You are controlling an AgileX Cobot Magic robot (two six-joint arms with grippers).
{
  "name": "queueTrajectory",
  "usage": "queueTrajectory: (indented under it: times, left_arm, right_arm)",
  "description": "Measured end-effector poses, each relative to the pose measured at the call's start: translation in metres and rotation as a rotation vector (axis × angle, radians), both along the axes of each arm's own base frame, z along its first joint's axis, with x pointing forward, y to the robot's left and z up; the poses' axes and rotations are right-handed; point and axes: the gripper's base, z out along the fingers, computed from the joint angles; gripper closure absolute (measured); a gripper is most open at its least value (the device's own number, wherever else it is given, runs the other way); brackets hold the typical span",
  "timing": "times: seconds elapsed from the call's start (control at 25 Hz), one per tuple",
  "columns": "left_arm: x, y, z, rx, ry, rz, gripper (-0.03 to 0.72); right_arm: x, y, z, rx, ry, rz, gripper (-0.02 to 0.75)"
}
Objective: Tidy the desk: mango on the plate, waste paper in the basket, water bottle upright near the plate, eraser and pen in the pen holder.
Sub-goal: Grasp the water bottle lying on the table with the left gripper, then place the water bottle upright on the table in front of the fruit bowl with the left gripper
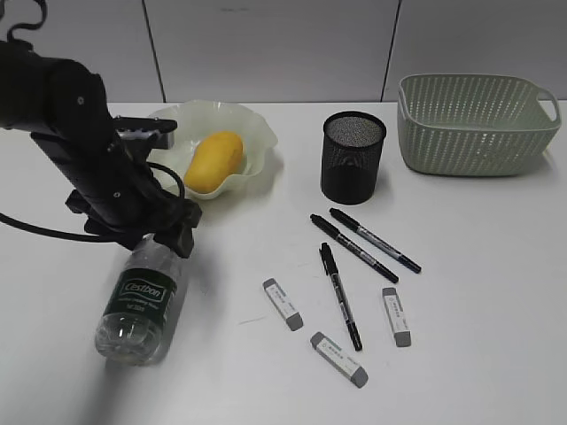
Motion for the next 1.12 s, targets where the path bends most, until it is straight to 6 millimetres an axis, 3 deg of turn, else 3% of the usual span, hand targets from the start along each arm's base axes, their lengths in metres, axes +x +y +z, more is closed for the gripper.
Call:
queueTrajectory:
  times: [0.12, 0.24, 0.32, 0.48, 0.68, 0.84, 1.12]
  left_arm:
    - [0.001, 0.000, -0.017, 0.031, 0.043, 0.032, 0.125]
    - [0.001, 0.001, -0.019, 0.049, 0.050, 0.035, 0.243]
    - [0.000, 0.003, -0.015, 0.065, 0.034, 0.022, 0.267]
    - [-0.015, 0.012, 0.016, 0.028, -0.099, 0.004, 0.267]
    - [-0.056, 0.034, 0.058, -0.147, -0.582, -0.057, 0.267]
    - [-0.071, 0.045, 0.053, -0.282, -0.959, -0.155, 0.267]
    - [-0.058, 0.049, 0.018, -0.264, -1.100, -0.219, 0.267]
  right_arm:
    - [0.000, 0.000, 0.000, 0.000, 0.000, 0.000, 0.311]
    - [0.000, 0.000, 0.000, 0.000, 0.000, 0.000, 0.311]
    - [0.000, 0.000, 0.000, 0.001, 0.000, 0.000, 0.313]
    - [0.000, 0.000, 0.000, 0.001, 0.000, 0.000, 0.313]
    - [0.000, 0.000, 0.000, 0.001, 0.000, 0.000, 0.313]
    - [0.000, 0.000, 0.000, 0.001, 0.000, 0.000, 0.316]
    - [0.000, 0.000, 0.000, 0.001, 0.000, 0.000, 0.342]
